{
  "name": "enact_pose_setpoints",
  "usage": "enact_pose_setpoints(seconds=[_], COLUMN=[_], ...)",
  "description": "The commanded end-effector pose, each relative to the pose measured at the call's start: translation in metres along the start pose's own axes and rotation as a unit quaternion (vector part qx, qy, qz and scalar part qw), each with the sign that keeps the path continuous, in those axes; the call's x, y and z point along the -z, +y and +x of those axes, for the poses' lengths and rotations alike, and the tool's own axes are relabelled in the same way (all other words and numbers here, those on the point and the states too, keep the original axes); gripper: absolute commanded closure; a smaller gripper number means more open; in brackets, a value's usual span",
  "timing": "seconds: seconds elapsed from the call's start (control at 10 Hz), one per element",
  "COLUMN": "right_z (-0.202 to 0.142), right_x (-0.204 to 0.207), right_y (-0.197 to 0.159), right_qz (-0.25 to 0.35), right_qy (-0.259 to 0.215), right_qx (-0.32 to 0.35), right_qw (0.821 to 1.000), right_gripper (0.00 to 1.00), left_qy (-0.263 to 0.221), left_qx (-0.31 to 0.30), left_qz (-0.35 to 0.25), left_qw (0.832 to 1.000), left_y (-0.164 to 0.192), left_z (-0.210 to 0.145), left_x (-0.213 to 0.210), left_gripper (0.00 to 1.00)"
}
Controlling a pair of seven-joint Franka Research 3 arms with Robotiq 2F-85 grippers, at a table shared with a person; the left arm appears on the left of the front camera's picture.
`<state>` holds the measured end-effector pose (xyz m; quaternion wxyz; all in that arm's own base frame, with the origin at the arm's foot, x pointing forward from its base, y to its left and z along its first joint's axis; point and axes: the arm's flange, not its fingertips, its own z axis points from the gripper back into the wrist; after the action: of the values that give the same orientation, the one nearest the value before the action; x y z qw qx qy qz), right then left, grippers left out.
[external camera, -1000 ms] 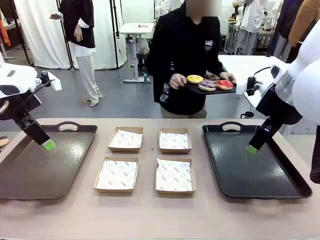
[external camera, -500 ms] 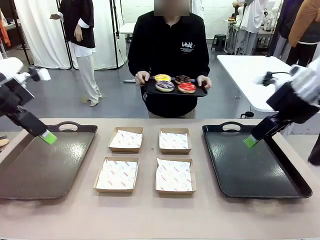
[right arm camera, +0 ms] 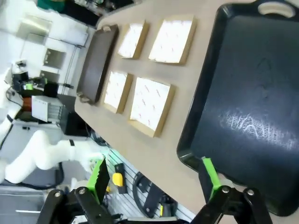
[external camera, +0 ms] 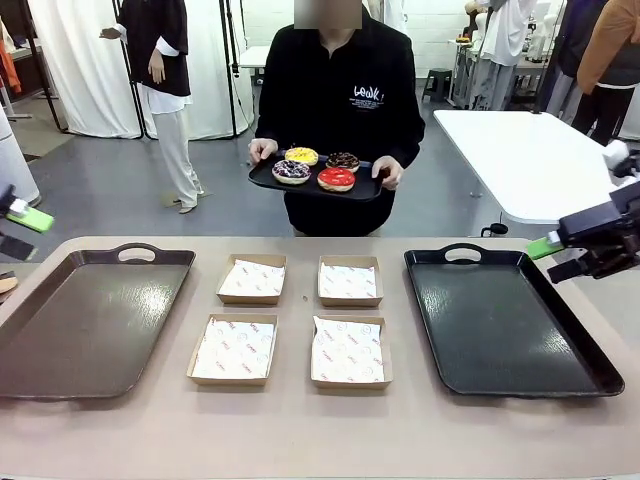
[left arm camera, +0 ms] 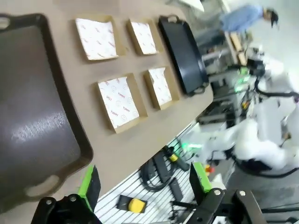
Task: Individually package the donuts and arrange them on the tray.
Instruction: Pick up one Paper togo box.
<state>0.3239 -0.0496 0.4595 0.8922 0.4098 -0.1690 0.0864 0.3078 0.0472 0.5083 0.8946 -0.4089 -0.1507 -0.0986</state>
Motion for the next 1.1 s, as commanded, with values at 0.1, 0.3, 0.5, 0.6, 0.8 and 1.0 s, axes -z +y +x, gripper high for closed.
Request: enact_pose_setpoints(seconds=[0.1, 0.3, 0.5, 0.6, 0.8, 1.0], right_z=[-0.02, -0.032, -0.044, -0.049, -0.056, -0.063], right_x=[-0.031, -0.054, -0.075, -0.081, -0.089, -0.1], right_y=[-0.03, -0.05, -0.071, -0.078, -0.089, -0.095], right_qz=[0.049, 0.074, 0.102, 0.125, 0.148, 0.168], right_qy=[-0.001, -0.027, -0.058, -0.07, -0.065, -0.079], right_qx=[-0.016, -0.011, -0.005, -0.005, 0.0, 0.002], right_qw=[0.999, 0.997, 0.993, 0.99, 0.987, 0.983], right_gripper=[0.0, 0.0, 0.0, 0.0, 0.0, 0.0], left_qy=[-0.009, -0.021, -0.04, -0.053, -0.065, -0.068], left_qx=[-0.059, -0.076, -0.081, -0.09, -0.102, -0.103], left_qz=[-0.057, -0.116, -0.159, -0.166, -0.172, -0.172], left_qw=[0.997, 0.99, 0.983, 0.981, 0.978, 0.977], left_y=[0.043, 0.072, 0.092, 0.1, 0.105, 0.107], left_z=[-0.017, -0.027, -0.037, -0.043, -0.048, -0.055], left_x=[-0.015, -0.033, -0.045, -0.049, -0.048, -0.05], left_gripper=[0.0, 0.0, 0.0, 0.0, 0.0, 0.0])
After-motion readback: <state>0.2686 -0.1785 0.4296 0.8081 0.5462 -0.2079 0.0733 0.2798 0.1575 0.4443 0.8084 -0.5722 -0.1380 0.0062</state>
